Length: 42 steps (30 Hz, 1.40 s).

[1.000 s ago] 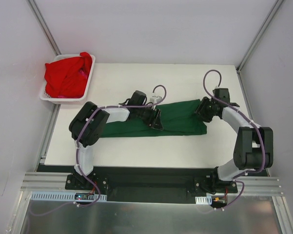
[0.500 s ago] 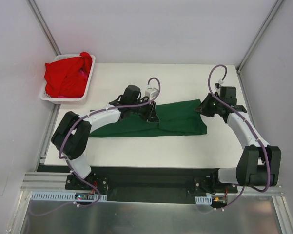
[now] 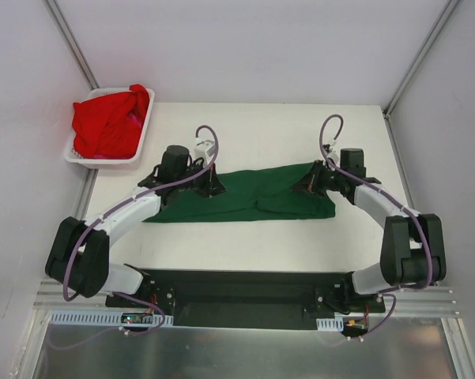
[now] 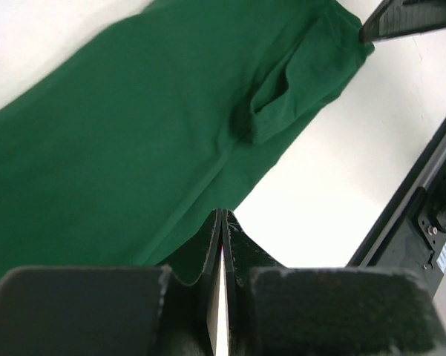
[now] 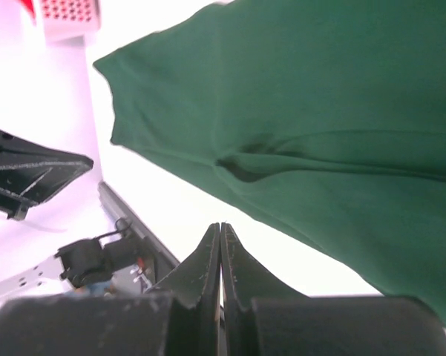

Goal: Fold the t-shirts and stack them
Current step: Fold the tshirt

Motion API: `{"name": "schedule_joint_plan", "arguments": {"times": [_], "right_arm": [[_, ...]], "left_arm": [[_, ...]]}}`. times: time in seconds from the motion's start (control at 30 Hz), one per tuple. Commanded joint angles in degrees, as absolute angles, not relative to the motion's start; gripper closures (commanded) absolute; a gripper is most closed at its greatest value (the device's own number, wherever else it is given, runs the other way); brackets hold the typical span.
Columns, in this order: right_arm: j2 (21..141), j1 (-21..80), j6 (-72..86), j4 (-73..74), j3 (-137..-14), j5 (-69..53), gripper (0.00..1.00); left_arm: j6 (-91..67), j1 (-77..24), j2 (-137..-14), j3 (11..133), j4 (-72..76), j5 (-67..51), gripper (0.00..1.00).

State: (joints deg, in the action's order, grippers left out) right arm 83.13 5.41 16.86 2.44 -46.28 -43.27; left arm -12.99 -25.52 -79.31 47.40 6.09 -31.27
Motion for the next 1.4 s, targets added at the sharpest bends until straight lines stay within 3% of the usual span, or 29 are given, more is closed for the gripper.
{"name": "schedule_joint_plan", "arguments": {"times": [0.0, 0.53, 1.13, 1.37], "right_arm": [[87.0, 8.69, 20.47, -6.41, -46.93, -48.78, 0.99], [103.0, 22.58, 26.63, -16.96, -51.76, -48.87, 0.99], [115.04, 23.55, 26.72, -18.02, -54.4, -48.69, 0.99], [113.56, 23.56, 24.88, -15.56, -55.81, -48.08, 0.99]], "left_arm": [[-13.98, -22.68, -73.05, 43.69, 6.24, -29.36, 1.0], [-14.15, -19.16, -70.93, 41.66, 6.24, -29.44, 1.0], [-13.89, -18.72, -72.95, 41.48, 5.71, -27.42, 1.0], [-13.62, -18.72, -73.74, 41.49, 4.4, -23.47, 1.0]]}}
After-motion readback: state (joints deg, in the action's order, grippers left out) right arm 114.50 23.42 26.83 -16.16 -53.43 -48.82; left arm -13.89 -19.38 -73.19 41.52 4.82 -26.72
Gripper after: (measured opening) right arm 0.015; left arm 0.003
